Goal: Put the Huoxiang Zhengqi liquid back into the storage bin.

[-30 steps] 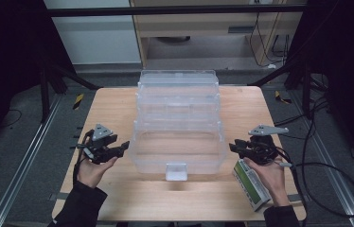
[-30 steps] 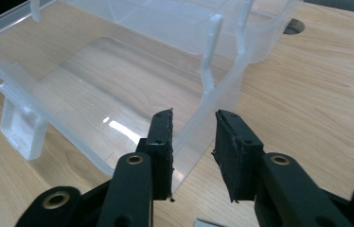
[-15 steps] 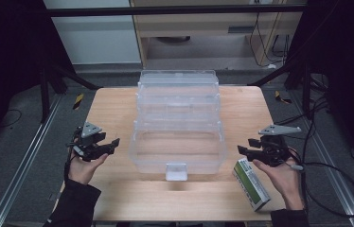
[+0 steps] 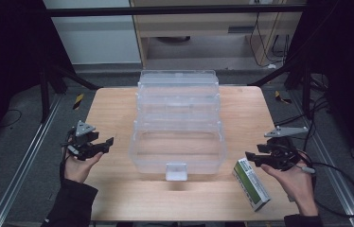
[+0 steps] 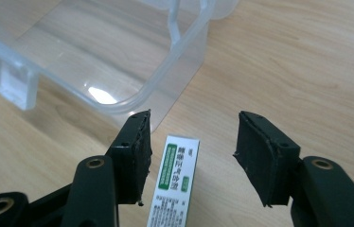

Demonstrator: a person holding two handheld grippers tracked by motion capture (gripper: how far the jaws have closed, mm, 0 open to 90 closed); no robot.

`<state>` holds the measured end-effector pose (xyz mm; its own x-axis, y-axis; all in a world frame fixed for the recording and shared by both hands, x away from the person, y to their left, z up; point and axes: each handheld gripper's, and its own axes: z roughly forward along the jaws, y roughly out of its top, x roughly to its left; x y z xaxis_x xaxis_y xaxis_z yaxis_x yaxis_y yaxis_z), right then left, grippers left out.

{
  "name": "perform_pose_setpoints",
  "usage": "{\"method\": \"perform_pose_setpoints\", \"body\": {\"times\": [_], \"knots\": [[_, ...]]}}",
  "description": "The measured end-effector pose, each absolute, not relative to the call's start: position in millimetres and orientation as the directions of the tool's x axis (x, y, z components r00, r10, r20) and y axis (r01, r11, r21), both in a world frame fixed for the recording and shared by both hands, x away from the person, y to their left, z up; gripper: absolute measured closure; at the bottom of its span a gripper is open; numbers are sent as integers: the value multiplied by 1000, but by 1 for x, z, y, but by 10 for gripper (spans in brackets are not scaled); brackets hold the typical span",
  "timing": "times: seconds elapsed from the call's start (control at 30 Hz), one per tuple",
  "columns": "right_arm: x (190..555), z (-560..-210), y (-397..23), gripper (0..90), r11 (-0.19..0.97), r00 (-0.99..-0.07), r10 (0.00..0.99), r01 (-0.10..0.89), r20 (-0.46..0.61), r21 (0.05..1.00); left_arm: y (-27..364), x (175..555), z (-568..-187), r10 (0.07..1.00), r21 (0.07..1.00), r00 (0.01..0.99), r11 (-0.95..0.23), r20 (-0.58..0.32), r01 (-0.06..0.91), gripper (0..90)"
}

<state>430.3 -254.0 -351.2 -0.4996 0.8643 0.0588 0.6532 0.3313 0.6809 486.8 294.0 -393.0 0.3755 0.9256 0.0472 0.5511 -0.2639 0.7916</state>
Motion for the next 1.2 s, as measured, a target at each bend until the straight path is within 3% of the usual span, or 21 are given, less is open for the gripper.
{"method": "perform_pose_setpoints", "body": {"times": [0.57,1.2], "knots": [[415,-358,-253,471,392,-500,863,750,70,533,300,489,-400,935,778,350,-258,53,573,350],[414,-370,-240,522,454,-524,849,788,66,415,301,489,-399,934,776,352,-264,58,573,350]]}}
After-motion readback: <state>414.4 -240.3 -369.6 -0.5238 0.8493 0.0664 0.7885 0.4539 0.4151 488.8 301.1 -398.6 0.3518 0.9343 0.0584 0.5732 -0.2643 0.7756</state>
